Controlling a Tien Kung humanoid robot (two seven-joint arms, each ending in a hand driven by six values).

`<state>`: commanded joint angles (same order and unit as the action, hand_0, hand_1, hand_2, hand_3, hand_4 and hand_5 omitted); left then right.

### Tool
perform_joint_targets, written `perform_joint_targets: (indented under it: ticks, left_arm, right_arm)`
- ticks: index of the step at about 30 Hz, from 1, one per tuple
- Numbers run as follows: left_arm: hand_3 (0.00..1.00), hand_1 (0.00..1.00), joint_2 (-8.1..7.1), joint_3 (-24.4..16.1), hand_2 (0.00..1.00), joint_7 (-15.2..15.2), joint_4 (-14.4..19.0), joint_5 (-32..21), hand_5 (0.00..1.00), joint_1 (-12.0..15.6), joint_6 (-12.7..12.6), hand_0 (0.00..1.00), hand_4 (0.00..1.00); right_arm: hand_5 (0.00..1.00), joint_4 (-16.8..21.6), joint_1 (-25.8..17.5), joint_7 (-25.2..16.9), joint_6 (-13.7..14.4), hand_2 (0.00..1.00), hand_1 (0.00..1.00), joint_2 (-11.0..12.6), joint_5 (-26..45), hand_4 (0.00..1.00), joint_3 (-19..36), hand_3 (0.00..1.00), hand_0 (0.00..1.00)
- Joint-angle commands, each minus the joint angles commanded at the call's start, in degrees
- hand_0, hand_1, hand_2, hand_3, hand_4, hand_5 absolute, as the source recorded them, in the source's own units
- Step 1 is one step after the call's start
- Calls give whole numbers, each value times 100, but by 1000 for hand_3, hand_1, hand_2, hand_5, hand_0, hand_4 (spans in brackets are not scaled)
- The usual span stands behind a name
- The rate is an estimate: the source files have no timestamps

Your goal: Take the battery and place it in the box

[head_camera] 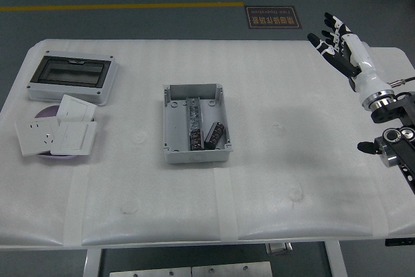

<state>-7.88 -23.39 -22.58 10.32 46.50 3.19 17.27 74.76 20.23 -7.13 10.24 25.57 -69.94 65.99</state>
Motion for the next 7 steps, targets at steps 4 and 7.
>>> perform_joint_targets:
  ticks: [4,7]
  left_arm:
    - [510,670,8,-9,477,7,0,18,2,15,-7,722,335]
    - [510,670,32,-330,477,-34,0,325,2,3,-16,722,335]
  right_arm:
    - [741,62,-41,10,-6,998,909,11,-24,998,60,998,964]
    - [741,110,-76,24,-21,998,909,79,-38,998,147,998,964]
